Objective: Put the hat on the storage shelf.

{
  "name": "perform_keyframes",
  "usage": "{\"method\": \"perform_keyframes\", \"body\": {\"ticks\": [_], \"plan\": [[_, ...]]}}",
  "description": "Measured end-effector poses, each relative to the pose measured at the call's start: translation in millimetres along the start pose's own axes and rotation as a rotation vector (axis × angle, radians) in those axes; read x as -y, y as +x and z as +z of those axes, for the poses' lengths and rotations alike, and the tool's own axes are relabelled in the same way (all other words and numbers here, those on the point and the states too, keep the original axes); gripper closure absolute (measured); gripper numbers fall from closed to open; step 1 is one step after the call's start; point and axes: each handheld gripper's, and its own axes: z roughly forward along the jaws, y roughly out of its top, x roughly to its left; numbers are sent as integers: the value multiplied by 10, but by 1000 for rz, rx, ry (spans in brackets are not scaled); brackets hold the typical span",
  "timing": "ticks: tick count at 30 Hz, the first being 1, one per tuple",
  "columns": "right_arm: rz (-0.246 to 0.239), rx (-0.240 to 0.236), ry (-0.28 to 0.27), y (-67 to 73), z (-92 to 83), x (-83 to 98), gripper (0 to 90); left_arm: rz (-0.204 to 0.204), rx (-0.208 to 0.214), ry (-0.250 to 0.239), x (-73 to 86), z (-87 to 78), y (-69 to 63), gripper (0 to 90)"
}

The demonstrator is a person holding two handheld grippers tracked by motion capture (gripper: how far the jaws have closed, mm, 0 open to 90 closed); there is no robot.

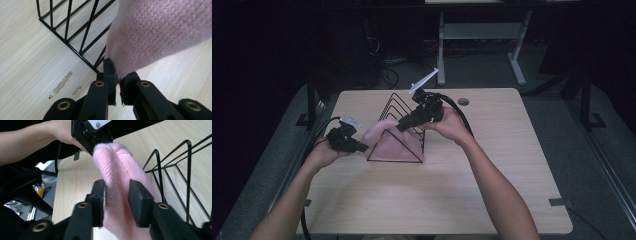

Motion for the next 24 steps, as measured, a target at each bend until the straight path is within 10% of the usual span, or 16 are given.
{"method": "perform_keyframes", "body": {"ticks": [6, 24], "plan": [[26, 57, -45, -8, -206, 147, 435, -10, 11, -27, 20, -78, -9, 691], [157, 207, -109, -136, -780, 766, 339, -20, -17, -62, 65, -216, -84, 474]]}}
